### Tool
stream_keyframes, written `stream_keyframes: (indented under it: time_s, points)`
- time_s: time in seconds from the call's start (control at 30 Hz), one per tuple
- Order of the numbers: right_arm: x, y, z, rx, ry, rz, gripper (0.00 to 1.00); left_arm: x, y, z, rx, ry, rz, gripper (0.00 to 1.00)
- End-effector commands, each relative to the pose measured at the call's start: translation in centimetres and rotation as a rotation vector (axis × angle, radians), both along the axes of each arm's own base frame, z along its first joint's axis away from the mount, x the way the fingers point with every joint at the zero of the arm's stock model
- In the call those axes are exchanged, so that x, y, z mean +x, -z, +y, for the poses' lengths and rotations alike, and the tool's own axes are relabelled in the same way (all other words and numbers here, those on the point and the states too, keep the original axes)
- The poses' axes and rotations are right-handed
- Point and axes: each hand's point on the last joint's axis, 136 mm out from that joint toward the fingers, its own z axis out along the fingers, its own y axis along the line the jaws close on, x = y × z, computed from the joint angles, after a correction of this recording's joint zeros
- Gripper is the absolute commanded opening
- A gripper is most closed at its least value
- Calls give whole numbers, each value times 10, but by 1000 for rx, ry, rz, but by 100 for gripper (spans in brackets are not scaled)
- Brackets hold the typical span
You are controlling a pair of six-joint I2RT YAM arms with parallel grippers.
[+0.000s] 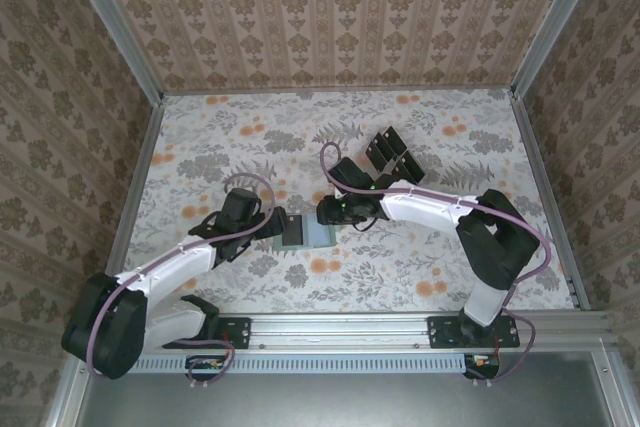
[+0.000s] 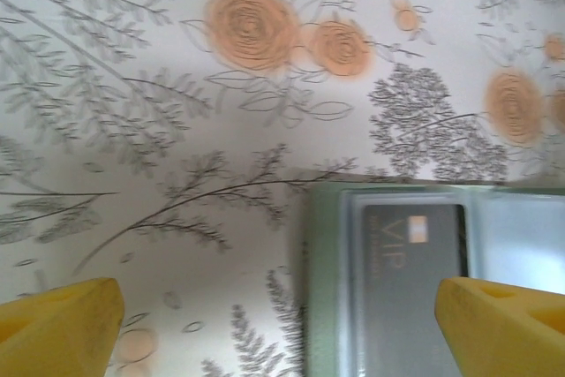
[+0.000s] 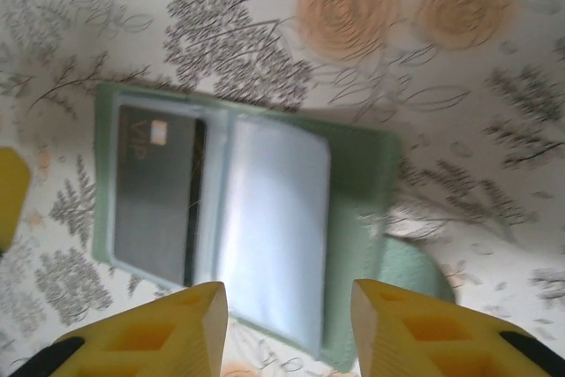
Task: Put the credit cards into the card holder
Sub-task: Close the card holder at the center of the table.
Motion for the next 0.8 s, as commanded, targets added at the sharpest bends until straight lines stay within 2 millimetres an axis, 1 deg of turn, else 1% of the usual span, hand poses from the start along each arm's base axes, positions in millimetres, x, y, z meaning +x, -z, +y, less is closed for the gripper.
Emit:
stream_keyframes:
  time_s: [0.0, 0.1, 0.27, 0.4, 0.63, 0.77]
  points:
    - [-7, 8, 15, 57, -26, 35, 38, 7, -6, -20, -130, 22, -23, 100]
    - [-8, 22, 10, 29, -14, 50, 32, 10, -6, -27, -158, 34, -29, 100]
    - [-10, 44, -3, -6, 23, 72, 25, 12, -3, -34, -191, 46, -34, 100]
    - [-13, 59, -11, -13, 49, 93, 22, 12, 2, -39, -222, 50, -25, 100]
    - [-15, 70, -15, -25, 59, 109, 21, 11, 10, -49, -256, 67, -20, 100]
    - [-17, 75, -17, -31, 63, 117, 21, 11, 11, -58, -275, 90, -15, 100]
